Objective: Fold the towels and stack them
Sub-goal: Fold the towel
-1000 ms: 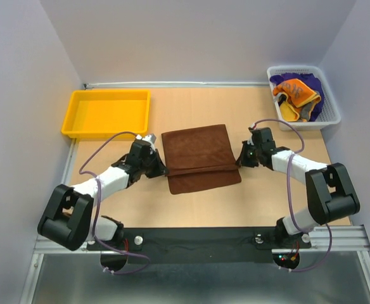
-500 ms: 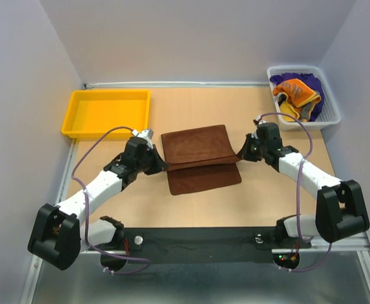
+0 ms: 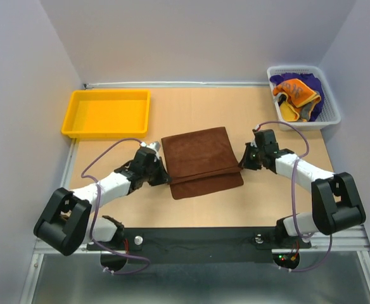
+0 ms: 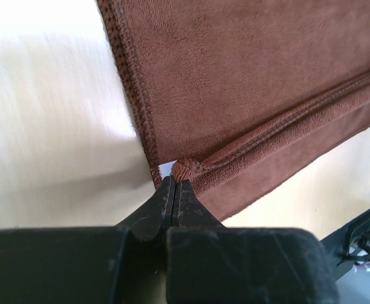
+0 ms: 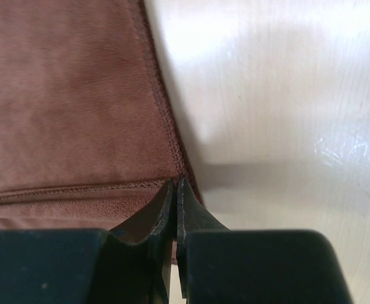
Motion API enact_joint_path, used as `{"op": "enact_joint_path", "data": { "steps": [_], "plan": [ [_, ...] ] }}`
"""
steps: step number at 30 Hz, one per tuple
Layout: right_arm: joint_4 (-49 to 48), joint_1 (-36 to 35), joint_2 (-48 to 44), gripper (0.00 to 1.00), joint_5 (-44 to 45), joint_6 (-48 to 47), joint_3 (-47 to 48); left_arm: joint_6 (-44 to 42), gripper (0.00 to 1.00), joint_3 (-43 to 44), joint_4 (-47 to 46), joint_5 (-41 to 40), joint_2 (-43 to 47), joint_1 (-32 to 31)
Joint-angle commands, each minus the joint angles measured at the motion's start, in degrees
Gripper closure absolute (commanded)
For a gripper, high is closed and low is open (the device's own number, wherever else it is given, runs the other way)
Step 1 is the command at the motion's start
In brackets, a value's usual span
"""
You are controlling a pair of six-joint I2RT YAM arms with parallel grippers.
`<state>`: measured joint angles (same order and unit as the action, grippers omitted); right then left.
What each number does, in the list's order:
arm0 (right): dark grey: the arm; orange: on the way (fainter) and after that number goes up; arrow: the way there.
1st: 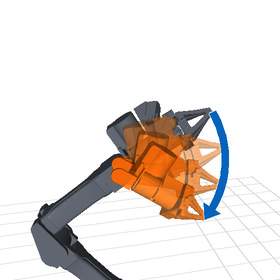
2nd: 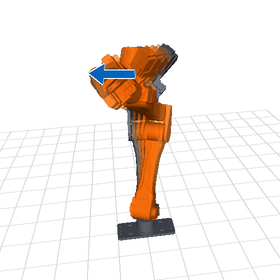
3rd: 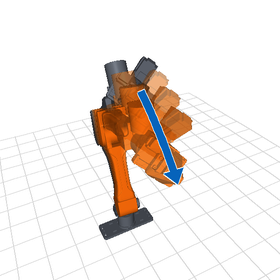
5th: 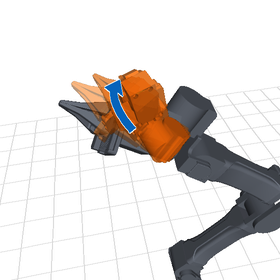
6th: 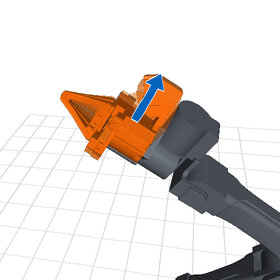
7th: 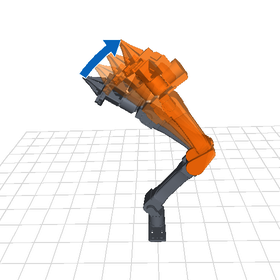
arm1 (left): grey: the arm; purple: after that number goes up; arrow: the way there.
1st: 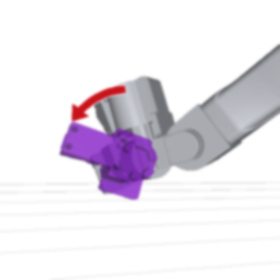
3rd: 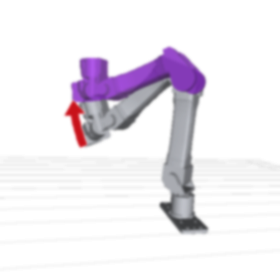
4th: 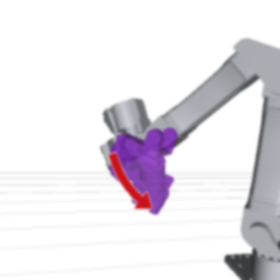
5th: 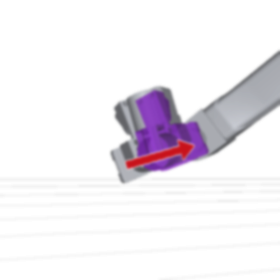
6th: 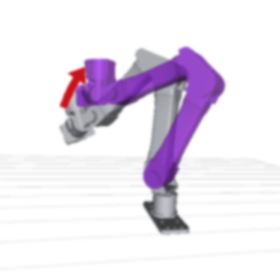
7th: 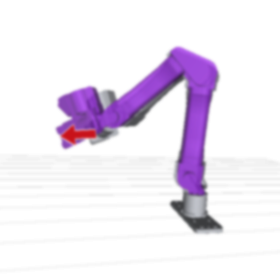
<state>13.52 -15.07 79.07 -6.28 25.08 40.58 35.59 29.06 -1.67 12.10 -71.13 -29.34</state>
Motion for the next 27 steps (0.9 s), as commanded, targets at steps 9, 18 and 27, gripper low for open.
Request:
{"op": "enact_joint_path", "data": {
  "steps": [9, 18, 27],
  "plan": [
    [1.42, 1.36, -3.29, 0.52, 2.6, -0.74, -2.69, 3.34, 0.81, -4.27, 1.31, -2.78, 4.41, -2.47],
    [5.64, 0.48, -14.2, 0.35, -7.6, -2.75, -2.0, 5.19, 0.33, -2.08, 10.98, -0.93, 25.06, -7.04],
    [5.64, -10.3, -0.16, 0.38, -3.22, -8.65, 9.41, 2.9, 0.54, 4.86, 8.19, -11.65, 13.16, -6.69]
  ]
}}
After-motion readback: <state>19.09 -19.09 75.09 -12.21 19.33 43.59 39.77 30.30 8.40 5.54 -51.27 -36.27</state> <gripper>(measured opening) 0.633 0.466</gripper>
